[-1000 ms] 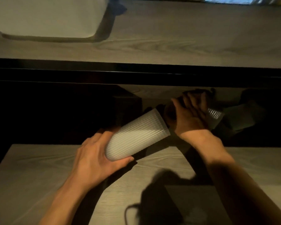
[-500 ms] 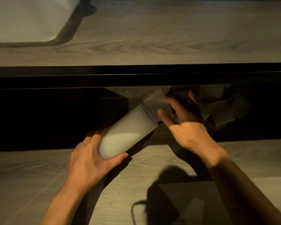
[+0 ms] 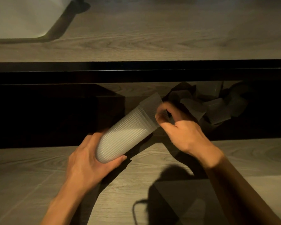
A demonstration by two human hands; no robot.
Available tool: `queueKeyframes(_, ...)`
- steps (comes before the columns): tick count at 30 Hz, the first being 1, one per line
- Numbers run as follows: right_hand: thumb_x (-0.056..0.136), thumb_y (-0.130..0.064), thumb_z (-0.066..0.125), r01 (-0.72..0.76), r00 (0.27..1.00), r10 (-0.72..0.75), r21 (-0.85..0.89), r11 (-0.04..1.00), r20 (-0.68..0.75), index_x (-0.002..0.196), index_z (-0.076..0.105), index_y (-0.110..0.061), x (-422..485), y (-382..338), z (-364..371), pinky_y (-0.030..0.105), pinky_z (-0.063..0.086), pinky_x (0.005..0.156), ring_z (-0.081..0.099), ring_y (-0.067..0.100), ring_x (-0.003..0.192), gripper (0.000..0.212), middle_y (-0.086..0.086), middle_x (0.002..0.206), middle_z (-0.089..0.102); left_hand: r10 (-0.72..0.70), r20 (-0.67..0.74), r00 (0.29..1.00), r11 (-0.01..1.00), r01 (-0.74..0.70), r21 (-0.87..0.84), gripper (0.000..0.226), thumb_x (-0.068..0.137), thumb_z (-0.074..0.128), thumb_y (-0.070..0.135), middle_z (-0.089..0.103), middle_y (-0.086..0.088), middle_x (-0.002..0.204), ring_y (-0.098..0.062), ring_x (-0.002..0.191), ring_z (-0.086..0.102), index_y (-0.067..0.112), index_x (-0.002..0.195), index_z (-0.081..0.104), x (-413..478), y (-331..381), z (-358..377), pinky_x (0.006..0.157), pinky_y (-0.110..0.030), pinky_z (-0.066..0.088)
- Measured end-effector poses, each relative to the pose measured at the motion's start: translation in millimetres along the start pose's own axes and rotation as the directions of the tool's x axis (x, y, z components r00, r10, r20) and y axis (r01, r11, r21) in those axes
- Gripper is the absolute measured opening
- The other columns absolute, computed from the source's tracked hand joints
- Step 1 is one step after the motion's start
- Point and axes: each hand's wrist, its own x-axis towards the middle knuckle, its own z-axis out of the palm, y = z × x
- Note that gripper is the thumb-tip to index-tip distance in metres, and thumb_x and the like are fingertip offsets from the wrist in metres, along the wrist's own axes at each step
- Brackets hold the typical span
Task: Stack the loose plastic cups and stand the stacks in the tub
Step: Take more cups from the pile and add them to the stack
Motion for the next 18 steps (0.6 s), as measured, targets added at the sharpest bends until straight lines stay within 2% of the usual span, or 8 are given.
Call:
queueKeyframes(3,0.092,-0.058,0.034,-0.067,0.994,0.072,-0.06,0.996,0.086,0.108,0.049,-0.039,6,-1,5,0.047,0.048,0.091,0.057,0.027,0.102,0.029,0.001,0.114,0.058,-0.054,-0.021,0.998,0.997,0.055,0.054,0.085,0.055,0.06,0.085,0.049,0.014,0.107,-0.012,0.092,0.053,0.03,0.12,0.054,2,3,5,0.075,-0.04,0.052)
queueKeyframes(6,0.097,-0.043,0.039,0.053,0.997,-0.045,-0.137,0.989,0.062,0.097,0.045,-0.036,13,-2,4,0.036,0.041,0.091,0.05,0.016,0.102,0.009,-0.008,0.11,0.048,-0.049,-0.024,0.999,0.997,0.05,0.063,0.085,0.056,0.061,0.082,0.048,0.013,0.107,-0.012,0.093,0.052,0.028,0.121,0.054,1,1,6,0.073,-0.038,0.049)
queueKeyframes(8,0.097,-0.04,0.037,0.108,0.994,-0.108,-0.214,0.971,0.011,0.091,0.049,-0.028,16,-3,-3,0.03,0.036,0.083,0.046,0.012,0.097,0.018,-0.01,0.103,0.044,-0.03,-0.029,0.999,0.997,0.032,0.073,0.085,0.057,0.062,0.08,0.048,0.013,0.108,-0.012,0.094,0.052,0.027,0.124,0.053,0,0,4,0.073,-0.037,0.048)
queueKeyframes(10,0.094,-0.041,0.034,0.141,0.988,-0.152,-0.268,0.953,-0.023,0.089,0.053,-0.024,17,-2,-6,0.03,0.035,0.082,0.048,0.015,0.1,0.026,-0.007,0.106,0.047,-0.001,-0.027,1.0,0.996,0.004,0.088,0.086,0.059,0.063,0.081,0.047,0.013,0.108,-0.012,0.094,0.052,0.029,0.127,0.051,-1,-1,3,0.073,-0.038,0.05)
queueKeyframes(13,0.101,-0.035,0.038,0.085,0.995,-0.068,-0.267,0.96,0.072,0.106,0.06,-0.019,16,-4,-11,0.028,0.033,0.088,0.047,0.017,0.112,0.027,-0.007,0.111,0.045,0.044,-0.018,0.999,0.993,-0.041,0.108,0.09,0.061,0.063,0.089,0.046,0.014,0.107,-0.012,0.094,0.052,0.03,0.128,0.05,-1,-4,3,0.071,-0.039,0.052)
queueKeyframes(15,0.102,-0.032,0.039,0.065,0.989,-0.034,-0.222,0.973,0.144,0.117,0.059,-0.02,13,-11,-17,0.025,0.03,0.088,0.046,0.013,0.113,0.027,-0.008,0.112,0.045,0.074,-0.015,0.997,0.99,-0.072,0.118,0.086,0.063,0.057,0.085,0.046,0.015,0.107,-0.011,0.094,0.052,0.029,0.128,0.05,-1,-6,4,0.071,-0.04,0.054)
queueKeyframes(17,0.104,-0.038,0.036,-0.057,0.963,0.086,-0.118,0.991,0.257,0.135,0.051,-0.028,6,-17,-22,0.02,0.022,0.083,0.041,0.008,0.11,0.035,-0.007,0.12,0.044,0.078,-0.034,0.996,0.993,-0.074,0.093,0.083,0.063,0.058,0.085,0.047,0.016,0.107,-0.011,0.093,0.053,0.031,0.126,0.049,-1,-6,5,0.07,-0.041,0.055)
queueKeyframes(18,0.104,-0.048,0.034,-0.144,0.939,0.147,-0.034,0.989,0.311,0.143,0.044,-0.033,2,-17,-22,0.021,0.022,0.085,0.041,0.011,0.111,0.043,-0.004,0.131,0.045,0.066,-0.051,0.997,0.996,-0.063,0.064,0.083,0.061,0.061,0.085,0.048,0.015,0.107,-0.011,0.093,0.054,0.031,0.124,0.049,-2,-4,6,0.07,-0.041,0.055)
